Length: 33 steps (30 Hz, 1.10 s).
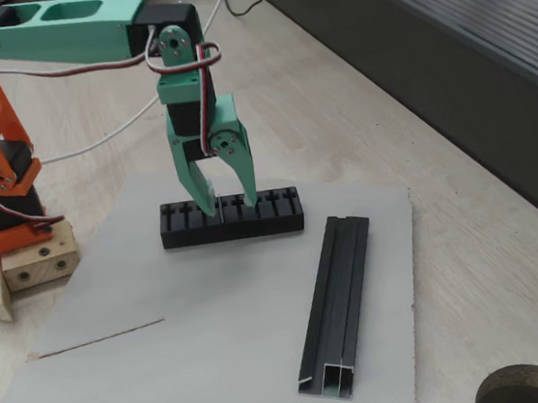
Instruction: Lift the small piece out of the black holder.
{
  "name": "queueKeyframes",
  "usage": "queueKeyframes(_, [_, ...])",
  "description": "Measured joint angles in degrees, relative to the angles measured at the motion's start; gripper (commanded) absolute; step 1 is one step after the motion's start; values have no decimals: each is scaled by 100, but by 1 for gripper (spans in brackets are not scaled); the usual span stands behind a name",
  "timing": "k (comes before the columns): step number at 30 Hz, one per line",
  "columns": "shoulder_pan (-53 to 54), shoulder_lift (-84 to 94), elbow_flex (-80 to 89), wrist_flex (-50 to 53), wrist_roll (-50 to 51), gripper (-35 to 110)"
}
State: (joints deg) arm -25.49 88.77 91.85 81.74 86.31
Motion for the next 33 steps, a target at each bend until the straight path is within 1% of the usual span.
queueKeyframes(15, [35,-290,0,0,0,37])
queueKeyframes(20, [589,-290,0,0,0,37])
queueKeyframes(33, [642,-290,0,0,0,37])
